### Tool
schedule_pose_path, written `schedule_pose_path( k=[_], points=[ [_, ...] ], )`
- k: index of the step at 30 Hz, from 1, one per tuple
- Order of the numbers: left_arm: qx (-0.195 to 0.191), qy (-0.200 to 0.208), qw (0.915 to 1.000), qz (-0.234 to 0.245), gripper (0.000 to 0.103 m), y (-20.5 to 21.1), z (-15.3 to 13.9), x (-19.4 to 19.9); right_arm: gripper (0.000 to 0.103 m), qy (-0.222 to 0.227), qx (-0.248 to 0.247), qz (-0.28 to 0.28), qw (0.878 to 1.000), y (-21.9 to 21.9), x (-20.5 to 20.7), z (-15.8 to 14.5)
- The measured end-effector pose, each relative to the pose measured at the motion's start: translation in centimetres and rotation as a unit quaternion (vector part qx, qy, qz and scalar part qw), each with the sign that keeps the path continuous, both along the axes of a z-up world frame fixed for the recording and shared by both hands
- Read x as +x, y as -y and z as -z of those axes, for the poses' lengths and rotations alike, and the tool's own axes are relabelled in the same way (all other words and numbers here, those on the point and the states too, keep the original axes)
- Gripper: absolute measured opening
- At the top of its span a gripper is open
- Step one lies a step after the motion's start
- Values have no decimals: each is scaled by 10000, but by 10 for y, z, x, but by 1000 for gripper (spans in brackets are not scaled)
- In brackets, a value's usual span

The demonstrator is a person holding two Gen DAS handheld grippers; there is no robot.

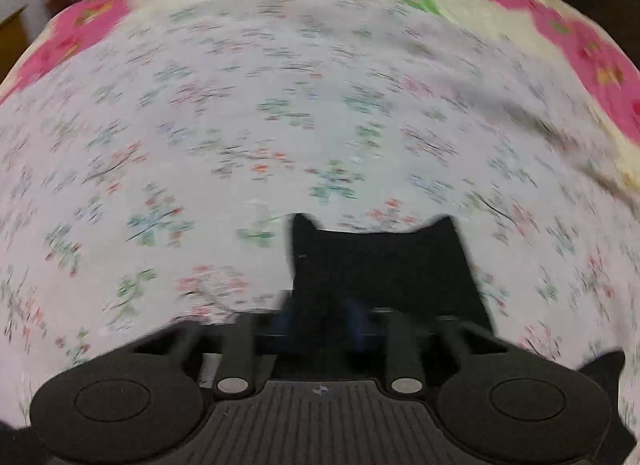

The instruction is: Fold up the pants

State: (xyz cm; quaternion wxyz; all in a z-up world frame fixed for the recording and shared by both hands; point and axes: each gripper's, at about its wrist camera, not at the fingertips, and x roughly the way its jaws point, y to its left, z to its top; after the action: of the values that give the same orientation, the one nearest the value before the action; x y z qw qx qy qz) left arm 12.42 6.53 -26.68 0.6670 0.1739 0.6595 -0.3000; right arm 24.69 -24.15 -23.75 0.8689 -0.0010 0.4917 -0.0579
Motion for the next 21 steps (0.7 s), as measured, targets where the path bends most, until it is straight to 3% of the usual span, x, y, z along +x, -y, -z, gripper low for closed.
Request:
schedule_pose_path(
  k=[5, 11, 16, 21],
  points=[
    [7, -95, 9998, 188, 48, -2, -7, 8, 0, 227, 734, 604, 9952, 45, -25, -36],
    [-248, 57, 9995, 176, 47, 0, -28, 19, 0, 559, 1305, 1512, 9783, 101, -79, -68],
    [-298, 135, 9992, 212, 47, 11, -45, 25, 0, 540, 1413, 2401, 9589, 148, -126, -59],
    [-358, 156, 9983, 429, 47, 34, -54, 25, 0, 423, 1607, 2881, 9431, 172, -160, -31]
  ],
)
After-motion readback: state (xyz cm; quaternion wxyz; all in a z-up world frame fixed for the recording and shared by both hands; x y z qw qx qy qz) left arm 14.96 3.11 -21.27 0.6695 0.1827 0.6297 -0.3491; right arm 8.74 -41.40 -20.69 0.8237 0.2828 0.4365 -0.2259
